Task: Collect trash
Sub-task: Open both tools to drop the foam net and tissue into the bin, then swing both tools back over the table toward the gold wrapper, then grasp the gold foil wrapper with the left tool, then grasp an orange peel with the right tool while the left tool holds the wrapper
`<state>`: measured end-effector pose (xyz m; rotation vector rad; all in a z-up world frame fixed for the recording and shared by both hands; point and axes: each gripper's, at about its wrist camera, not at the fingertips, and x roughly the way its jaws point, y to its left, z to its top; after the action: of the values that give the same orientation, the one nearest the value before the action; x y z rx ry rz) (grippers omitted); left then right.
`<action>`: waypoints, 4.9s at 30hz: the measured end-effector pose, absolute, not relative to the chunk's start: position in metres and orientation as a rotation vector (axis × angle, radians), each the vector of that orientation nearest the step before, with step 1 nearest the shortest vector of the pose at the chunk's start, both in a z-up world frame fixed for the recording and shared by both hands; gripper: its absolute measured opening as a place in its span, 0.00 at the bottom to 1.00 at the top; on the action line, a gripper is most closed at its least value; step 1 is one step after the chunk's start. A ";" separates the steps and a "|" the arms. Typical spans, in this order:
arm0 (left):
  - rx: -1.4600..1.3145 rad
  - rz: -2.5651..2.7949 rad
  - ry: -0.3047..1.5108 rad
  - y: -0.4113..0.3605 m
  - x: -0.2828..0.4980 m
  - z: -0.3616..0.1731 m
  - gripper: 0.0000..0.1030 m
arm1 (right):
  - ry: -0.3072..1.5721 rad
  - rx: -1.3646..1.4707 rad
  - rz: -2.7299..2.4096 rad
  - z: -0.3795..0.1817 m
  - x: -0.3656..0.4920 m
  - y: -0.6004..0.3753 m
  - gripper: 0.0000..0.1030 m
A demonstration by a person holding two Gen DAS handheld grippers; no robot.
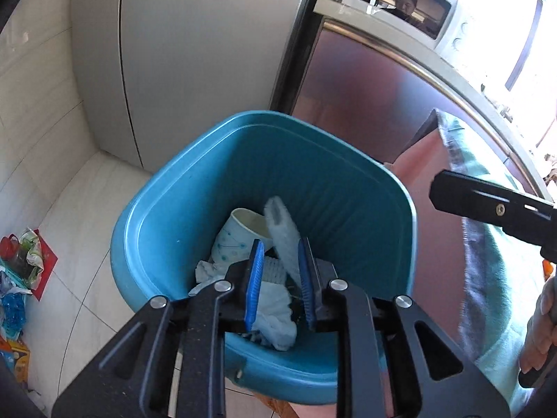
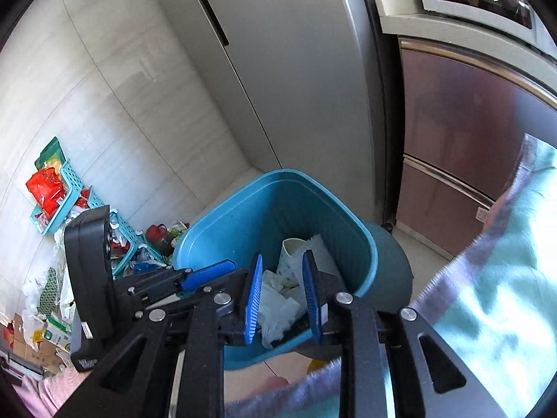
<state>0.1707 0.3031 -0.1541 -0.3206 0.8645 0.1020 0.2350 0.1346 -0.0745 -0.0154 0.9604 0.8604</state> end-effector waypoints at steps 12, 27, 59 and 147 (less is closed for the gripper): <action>-0.224 -0.078 0.676 0.238 0.127 -0.085 0.41 | 0.800 0.032 0.794 -0.031 0.179 0.030 0.32; -0.047 -0.576 0.670 0.040 0.109 -0.061 0.45 | 0.713 0.202 0.319 -0.033 0.090 -0.187 0.37; 0.182 -0.927 0.879 -0.195 0.095 -0.088 0.58 | 0.748 0.566 0.118 -0.091 0.055 -0.363 0.48; -0.297 -0.555 0.785 0.101 0.110 -0.048 0.12 | 0.716 0.477 0.506 -0.036 0.112 -0.201 0.10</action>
<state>0.1104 0.1015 -0.0481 -0.2972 0.7847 -0.5552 0.1122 -0.2006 -0.0361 0.4771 0.7157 0.5062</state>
